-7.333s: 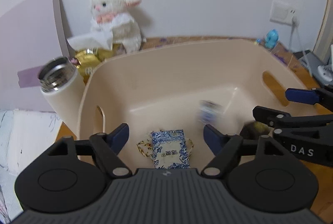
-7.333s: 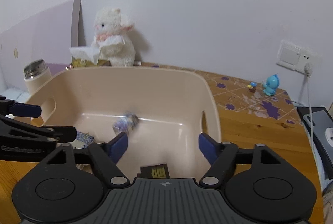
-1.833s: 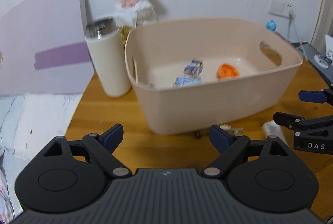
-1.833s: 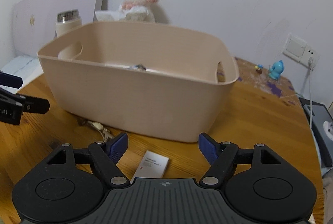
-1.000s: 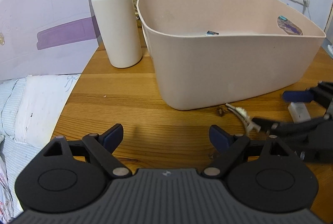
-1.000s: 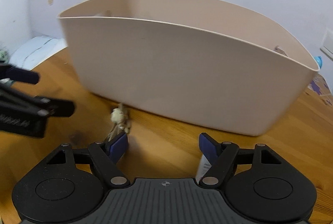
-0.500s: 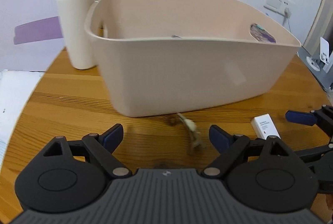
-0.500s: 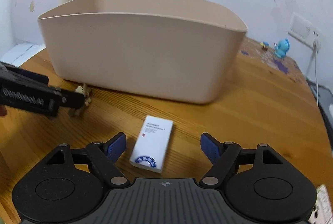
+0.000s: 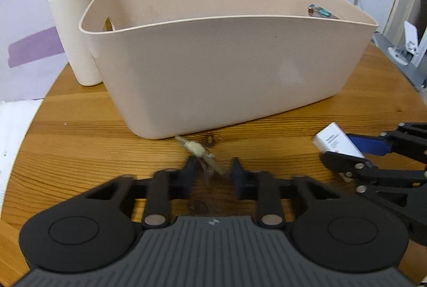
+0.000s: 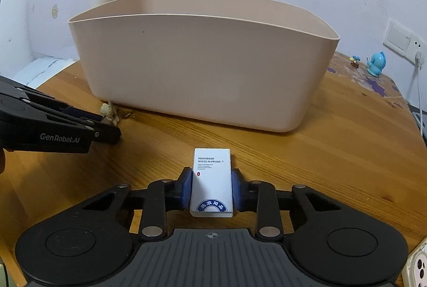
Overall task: Organize objects
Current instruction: 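Grasp the hair clip with the left tool while the right grasps the white packet, then drop the hair clip into the basket while the right tool drops the white packet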
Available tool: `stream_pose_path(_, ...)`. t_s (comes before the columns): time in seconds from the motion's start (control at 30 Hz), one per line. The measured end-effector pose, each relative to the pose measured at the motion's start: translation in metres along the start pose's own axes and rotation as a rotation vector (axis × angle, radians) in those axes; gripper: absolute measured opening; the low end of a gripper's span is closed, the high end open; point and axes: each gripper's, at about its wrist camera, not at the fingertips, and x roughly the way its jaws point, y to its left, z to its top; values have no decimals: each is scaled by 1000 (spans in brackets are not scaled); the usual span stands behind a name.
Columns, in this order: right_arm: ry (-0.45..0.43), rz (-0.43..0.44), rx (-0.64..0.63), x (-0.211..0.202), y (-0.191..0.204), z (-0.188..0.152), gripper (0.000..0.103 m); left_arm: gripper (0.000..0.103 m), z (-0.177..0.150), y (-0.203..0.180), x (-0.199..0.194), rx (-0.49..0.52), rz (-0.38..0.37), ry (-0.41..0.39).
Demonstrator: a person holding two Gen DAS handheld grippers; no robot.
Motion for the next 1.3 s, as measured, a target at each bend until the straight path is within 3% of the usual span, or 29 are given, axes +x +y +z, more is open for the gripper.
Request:
stream_pose_path(0.33, -56, 7, 10, -31, -6, 3, 28, 21, -7, -1, -13, -1, -31, 9)
stream_pose_path(0.67, -187, -7, -7, -83, -15, 30, 28, 21, 0, 4, -75, 47, -41, -106)
stream_pose_path(1.07, -336, -32, 8, -100, -27, 94, 28, 21, 51, 5, -114, 69, -6, -263)
stream_pose_path(1.2, -334, -38, 1, -87, -27, 116, 28, 21, 76, 4, -105, 74, 18, -280)
stream_pose_path(1.3, -300, -42, 7, -69, -31, 131, 28, 21, 97, 9, -85, 62, 38, -251)
